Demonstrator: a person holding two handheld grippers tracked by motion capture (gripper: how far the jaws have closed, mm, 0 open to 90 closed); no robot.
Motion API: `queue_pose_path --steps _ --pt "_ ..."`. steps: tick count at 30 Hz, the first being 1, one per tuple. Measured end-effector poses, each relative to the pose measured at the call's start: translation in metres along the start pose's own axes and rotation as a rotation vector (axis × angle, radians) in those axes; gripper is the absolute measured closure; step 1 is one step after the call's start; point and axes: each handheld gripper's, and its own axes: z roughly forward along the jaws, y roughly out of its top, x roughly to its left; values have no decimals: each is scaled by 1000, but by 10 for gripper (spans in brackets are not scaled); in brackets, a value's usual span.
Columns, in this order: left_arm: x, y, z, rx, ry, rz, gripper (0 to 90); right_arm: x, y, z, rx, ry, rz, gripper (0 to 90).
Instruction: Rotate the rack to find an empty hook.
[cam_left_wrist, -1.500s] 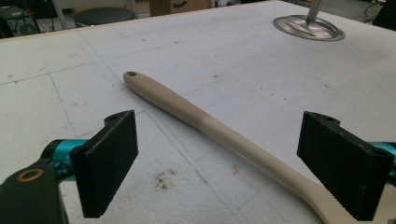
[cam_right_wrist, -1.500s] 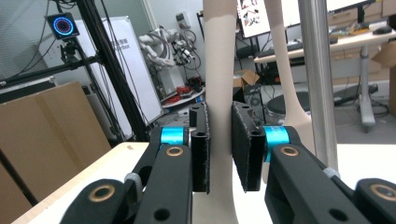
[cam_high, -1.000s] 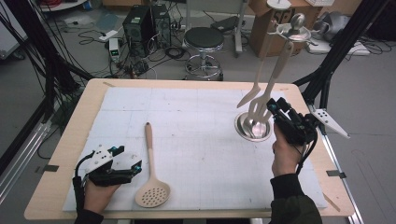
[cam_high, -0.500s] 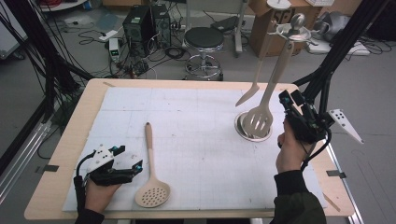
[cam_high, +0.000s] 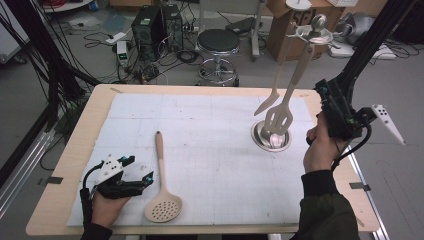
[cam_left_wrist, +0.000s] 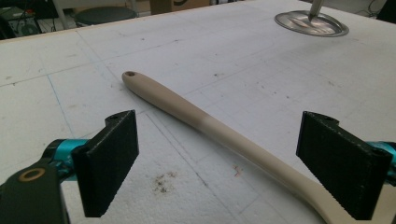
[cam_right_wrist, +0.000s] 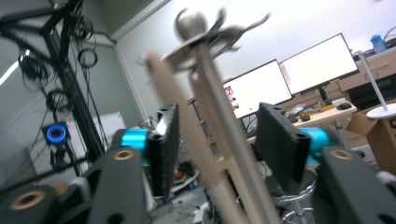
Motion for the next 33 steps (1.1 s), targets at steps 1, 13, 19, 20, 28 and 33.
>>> queue_pose_path --steps 1,13,19,20,28,33 --pt "0 0 0 -1 0 1 136 -2 3 2 -3 -5 15 614" --pt "0 0 -1 -3 2 1 136 -7 15 25 6 14 5 897" --pt "0 -2 -1 6 1 4 136 -11 27 41 9 22 3 898" --pt "0 -3 -1 6 3 4 136 -13 28 44 18 22 0 898" --pt "1 -4 -5 4 9 5 136 -22 39 57 -3 34 51 898" --pt "1 -5 -5 4 9 -1 136 -20 46 61 -2 60 17 898"
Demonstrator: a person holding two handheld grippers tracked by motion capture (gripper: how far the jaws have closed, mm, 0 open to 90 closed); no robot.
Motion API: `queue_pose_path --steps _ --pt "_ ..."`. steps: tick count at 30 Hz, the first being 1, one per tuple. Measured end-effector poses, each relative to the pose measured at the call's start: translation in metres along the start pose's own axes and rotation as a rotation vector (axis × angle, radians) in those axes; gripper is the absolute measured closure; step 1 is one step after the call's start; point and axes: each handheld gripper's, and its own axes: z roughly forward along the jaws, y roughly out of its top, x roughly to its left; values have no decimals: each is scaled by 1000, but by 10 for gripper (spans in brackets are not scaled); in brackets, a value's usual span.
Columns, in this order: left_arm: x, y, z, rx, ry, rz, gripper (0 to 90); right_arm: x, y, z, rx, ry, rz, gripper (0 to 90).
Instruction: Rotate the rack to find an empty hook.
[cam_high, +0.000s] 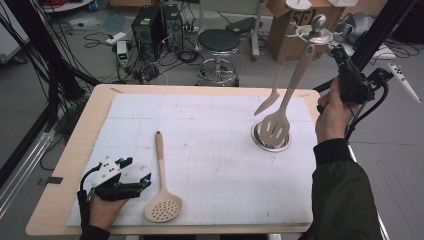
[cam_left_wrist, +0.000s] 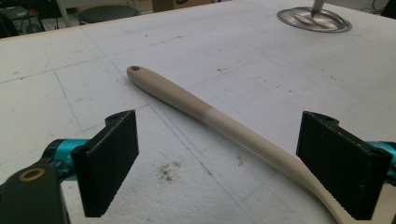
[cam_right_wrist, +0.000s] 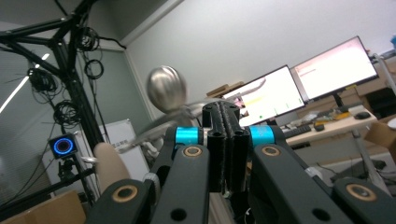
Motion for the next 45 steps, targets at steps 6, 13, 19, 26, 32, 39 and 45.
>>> queue_pose_path --steps 6,13,19,26,32,39,45 --pt "-2 1 0 -3 0 3 136 2 1 -3 -2 10 8 897" --pt "-2 1 1 -2 -5 7 136 7 3 -5 15 23 -50 897" --pt "-3 2 1 0 -5 7 136 13 3 -6 21 31 -78 896" --pt "-5 3 2 -2 -10 12 136 28 0 -8 17 47 -91 896" --pt "-4 3 2 -2 -9 10 136 39 -6 -4 30 68 -117 897" --pt "-4 3 1 -9 -10 8 136 53 -17 8 47 66 -140 896" --pt "-1 2 0 -9 -4 4 136 60 -24 19 57 74 -158 896"
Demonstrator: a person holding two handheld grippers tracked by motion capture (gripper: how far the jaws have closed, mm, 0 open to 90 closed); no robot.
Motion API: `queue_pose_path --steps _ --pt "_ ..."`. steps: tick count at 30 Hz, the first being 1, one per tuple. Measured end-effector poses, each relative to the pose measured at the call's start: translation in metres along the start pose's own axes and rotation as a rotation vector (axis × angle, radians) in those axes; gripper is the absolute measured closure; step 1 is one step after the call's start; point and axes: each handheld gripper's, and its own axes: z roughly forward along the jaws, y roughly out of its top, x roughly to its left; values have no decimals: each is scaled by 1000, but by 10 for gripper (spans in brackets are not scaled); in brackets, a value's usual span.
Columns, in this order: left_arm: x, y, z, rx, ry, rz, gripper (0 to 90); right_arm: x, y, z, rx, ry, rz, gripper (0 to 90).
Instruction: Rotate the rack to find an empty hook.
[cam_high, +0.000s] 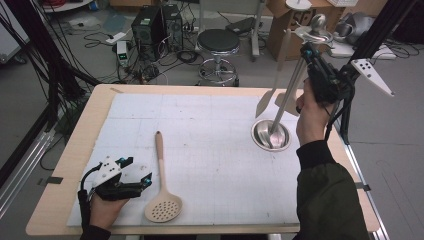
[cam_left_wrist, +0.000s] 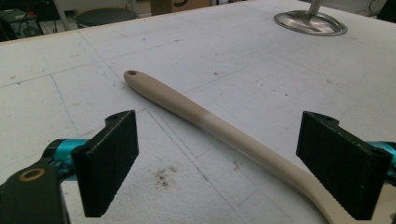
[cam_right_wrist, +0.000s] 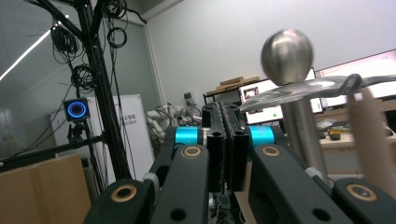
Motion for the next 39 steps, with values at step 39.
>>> queue_pose_path --steps 39 --pt "-3 1 1 -3 -11 8 136 -23 16 -24 -34 -49 1 896"
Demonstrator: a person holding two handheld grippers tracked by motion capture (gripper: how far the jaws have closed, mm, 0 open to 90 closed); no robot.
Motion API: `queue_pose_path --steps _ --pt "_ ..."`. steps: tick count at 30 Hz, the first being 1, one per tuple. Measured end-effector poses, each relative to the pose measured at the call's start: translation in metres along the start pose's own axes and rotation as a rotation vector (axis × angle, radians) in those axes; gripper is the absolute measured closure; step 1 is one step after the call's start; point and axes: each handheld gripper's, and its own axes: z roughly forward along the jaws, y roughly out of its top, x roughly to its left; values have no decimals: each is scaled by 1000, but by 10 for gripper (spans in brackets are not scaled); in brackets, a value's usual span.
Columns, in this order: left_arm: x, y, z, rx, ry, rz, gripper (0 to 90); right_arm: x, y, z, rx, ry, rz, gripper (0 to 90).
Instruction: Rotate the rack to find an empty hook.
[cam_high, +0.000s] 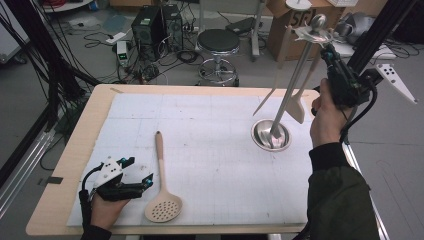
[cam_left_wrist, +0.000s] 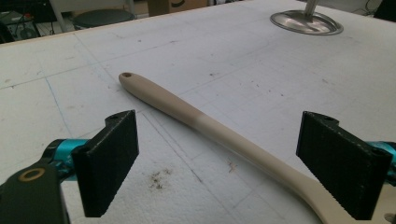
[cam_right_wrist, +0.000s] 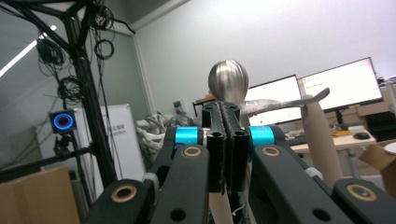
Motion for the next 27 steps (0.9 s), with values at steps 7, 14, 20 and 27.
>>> queue_pose_path --steps 7,14,20,27 --pt "0 0 0 -2 0 0 136 6 -3 1 12 3 -26 896" --pt "0 0 0 -1 3 -1 136 16 -6 9 30 16 -48 896" --pt "3 0 -2 -6 7 -9 136 17 -6 7 23 18 -33 883" --pt "4 0 -4 -11 11 -17 136 22 -16 -1 48 24 -7 697"
